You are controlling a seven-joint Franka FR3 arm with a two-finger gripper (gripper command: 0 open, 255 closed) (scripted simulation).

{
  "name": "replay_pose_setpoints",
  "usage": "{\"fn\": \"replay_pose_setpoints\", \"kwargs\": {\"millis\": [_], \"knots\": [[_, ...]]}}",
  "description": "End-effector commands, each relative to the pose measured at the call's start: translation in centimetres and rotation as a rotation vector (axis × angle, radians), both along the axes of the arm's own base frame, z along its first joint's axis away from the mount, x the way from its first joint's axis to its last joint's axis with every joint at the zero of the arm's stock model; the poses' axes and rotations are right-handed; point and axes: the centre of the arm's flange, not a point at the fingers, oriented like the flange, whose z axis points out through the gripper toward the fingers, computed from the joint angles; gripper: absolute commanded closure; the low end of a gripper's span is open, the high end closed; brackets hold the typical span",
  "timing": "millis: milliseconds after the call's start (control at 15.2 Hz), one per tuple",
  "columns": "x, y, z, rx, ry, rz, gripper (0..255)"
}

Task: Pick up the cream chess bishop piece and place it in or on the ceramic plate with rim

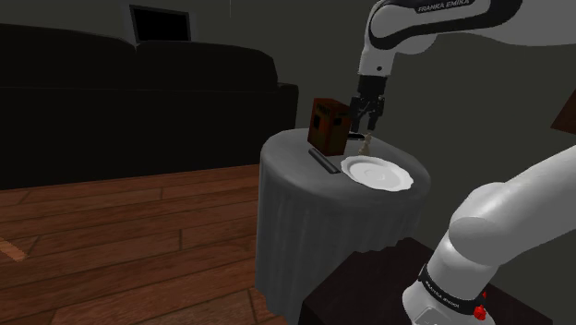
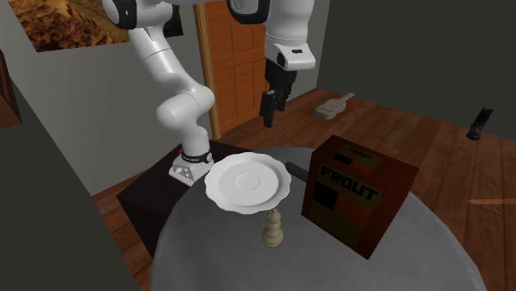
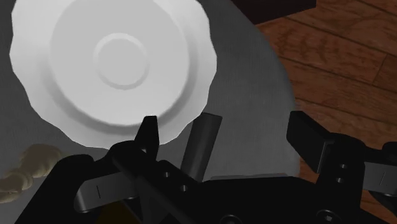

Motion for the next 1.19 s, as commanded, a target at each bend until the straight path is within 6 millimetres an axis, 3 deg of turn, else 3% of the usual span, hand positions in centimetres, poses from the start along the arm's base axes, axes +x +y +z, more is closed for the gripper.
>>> {"fn": "replay_pose_setpoints", "kwargs": {"millis": [0,1122], "knots": [[1.3,-2.6,-1.0,-0.005,0.019,0.0,0],[12.2,-21.6,-8.3,-0.038,0.172,-0.008,0]]}}
